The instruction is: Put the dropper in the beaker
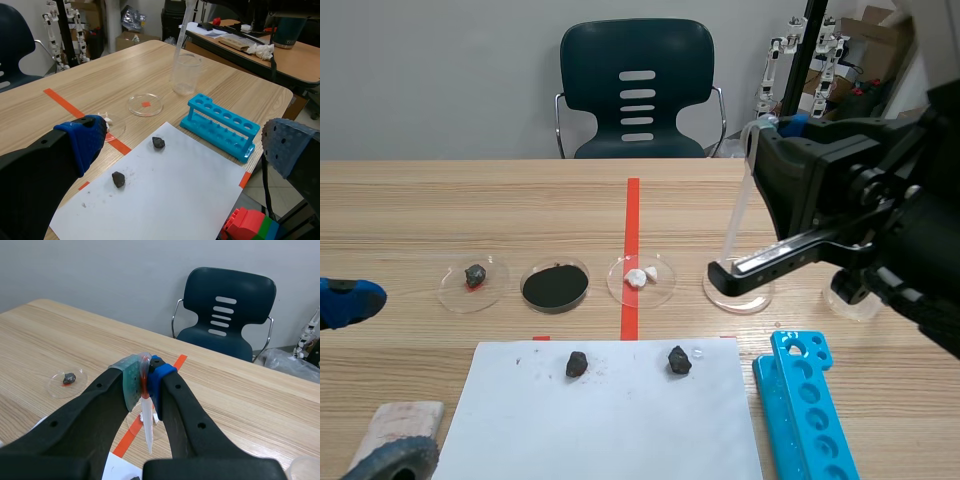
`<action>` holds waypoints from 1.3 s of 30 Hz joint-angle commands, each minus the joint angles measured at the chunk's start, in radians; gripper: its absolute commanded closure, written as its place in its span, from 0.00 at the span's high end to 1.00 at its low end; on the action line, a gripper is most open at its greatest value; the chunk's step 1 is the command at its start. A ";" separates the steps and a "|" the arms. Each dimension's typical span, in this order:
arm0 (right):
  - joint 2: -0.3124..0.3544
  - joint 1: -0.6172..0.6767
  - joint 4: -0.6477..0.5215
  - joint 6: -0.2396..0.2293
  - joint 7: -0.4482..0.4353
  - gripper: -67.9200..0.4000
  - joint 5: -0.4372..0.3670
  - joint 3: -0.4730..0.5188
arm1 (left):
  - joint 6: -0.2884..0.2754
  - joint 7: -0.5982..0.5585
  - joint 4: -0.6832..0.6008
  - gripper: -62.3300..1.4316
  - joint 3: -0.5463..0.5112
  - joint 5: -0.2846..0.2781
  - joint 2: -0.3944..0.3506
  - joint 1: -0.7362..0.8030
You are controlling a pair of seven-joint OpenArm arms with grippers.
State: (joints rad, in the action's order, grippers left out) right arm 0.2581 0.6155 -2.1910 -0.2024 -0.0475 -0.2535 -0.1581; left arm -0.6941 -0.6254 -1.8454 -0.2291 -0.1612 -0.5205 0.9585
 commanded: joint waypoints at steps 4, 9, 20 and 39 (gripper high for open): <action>0.005 -0.006 -0.015 0.003 -0.018 0.01 -0.007 0.003 | -0.002 -0.014 -0.011 1.00 0.005 -0.014 0.005 0.008; 0.005 -0.006 -0.015 0.003 -0.018 0.01 -0.007 0.003 | -0.002 -0.014 -0.011 1.00 0.005 -0.014 0.005 0.008; 0.005 -0.006 -0.015 0.003 -0.018 0.01 -0.007 0.003 | -0.002 -0.014 -0.011 1.00 0.005 -0.014 0.005 0.008; 0.005 -0.006 -0.015 0.049 -0.018 0.01 -0.011 0.151 | -0.002 -0.014 -0.011 1.00 0.005 -0.014 0.005 0.008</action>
State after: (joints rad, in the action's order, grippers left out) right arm 0.2581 0.6155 -2.1910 -0.1543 -0.0475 -0.2539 -0.0154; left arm -0.6941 -0.6254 -1.8454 -0.2291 -0.1612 -0.5205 0.9585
